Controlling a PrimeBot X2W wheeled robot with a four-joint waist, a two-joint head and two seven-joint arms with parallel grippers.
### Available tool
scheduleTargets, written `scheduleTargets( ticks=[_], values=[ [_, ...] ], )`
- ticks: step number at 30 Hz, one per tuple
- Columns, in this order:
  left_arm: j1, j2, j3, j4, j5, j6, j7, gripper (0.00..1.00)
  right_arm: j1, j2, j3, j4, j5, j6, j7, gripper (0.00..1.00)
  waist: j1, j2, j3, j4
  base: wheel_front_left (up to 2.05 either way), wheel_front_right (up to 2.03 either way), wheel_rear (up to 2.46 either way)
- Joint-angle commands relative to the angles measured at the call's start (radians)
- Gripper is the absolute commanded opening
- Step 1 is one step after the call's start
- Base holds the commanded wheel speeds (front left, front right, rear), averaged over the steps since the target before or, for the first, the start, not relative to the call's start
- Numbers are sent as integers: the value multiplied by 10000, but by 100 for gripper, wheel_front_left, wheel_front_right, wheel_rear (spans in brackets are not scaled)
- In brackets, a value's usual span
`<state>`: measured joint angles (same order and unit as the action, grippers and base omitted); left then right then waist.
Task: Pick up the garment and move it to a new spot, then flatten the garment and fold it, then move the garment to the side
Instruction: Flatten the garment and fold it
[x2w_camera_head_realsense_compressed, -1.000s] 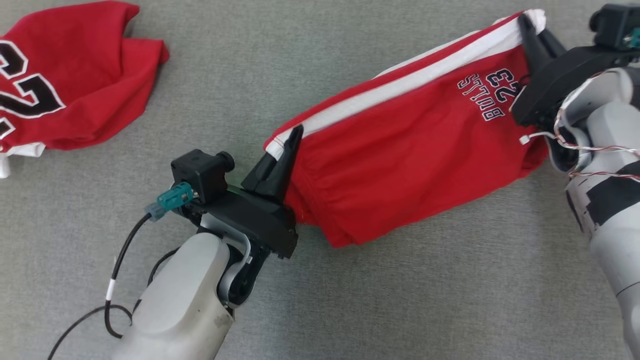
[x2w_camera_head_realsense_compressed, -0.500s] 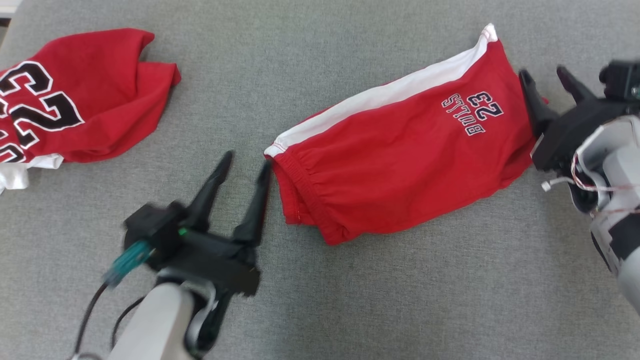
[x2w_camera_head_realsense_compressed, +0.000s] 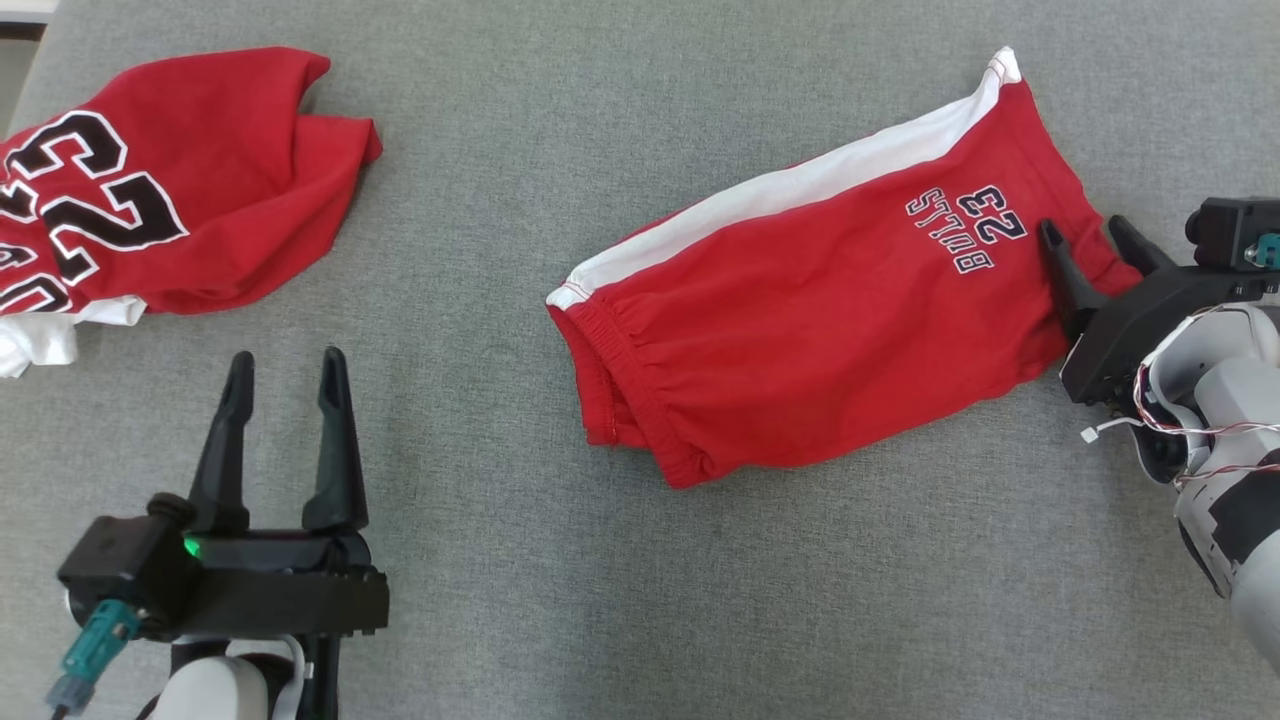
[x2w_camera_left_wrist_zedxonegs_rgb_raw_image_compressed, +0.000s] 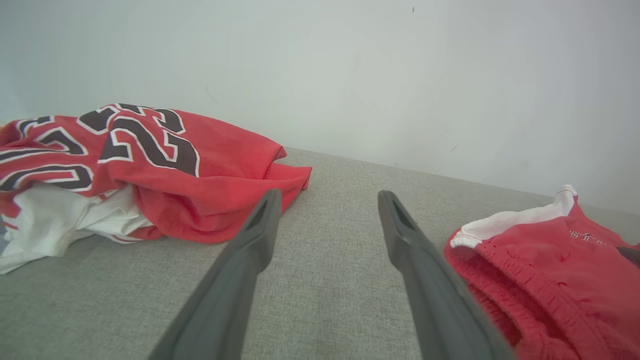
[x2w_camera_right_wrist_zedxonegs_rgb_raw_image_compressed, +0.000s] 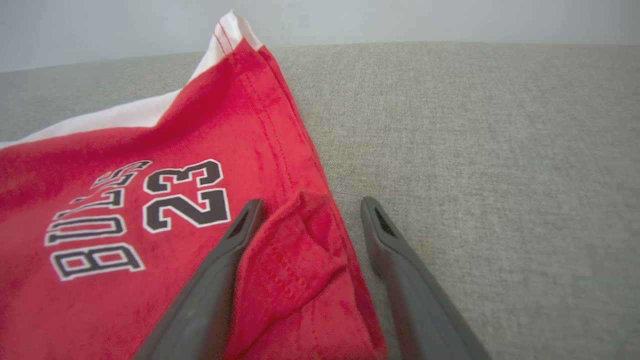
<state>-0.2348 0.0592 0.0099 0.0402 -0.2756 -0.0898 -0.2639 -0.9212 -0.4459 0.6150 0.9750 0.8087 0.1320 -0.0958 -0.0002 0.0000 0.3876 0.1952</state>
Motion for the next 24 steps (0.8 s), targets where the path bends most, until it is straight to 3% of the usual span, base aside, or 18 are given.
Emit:
scheduleTargets(
  ticks=[1,2,10,17,24],
  values=[
    [140,-54,27,78,258,-69,-6,100,213,121,179,81,159,-25,139,4,2,0,-27,9,0,0,0],
    [169,-61,30,105,325,-116,-6,100,242,162,243,58,251,-25,145,0,2,0,-71,-12,0,0,0],
    [553,-87,168,203,668,-208,-6,100,571,204,365,-101,1134,-27,-258,0,2,0,-764,-620,0,0,0],
    [939,-87,221,421,857,-273,-6,100,1573,-337,423,-396,1929,-27,-624,0,2,0,-1485,-1318,0,0,0],
    [1215,-85,214,619,969,-325,-6,100,2681,-1039,168,-472,2716,-27,-965,0,2,0,-1987,-1597,0,0,0]
  ],
)
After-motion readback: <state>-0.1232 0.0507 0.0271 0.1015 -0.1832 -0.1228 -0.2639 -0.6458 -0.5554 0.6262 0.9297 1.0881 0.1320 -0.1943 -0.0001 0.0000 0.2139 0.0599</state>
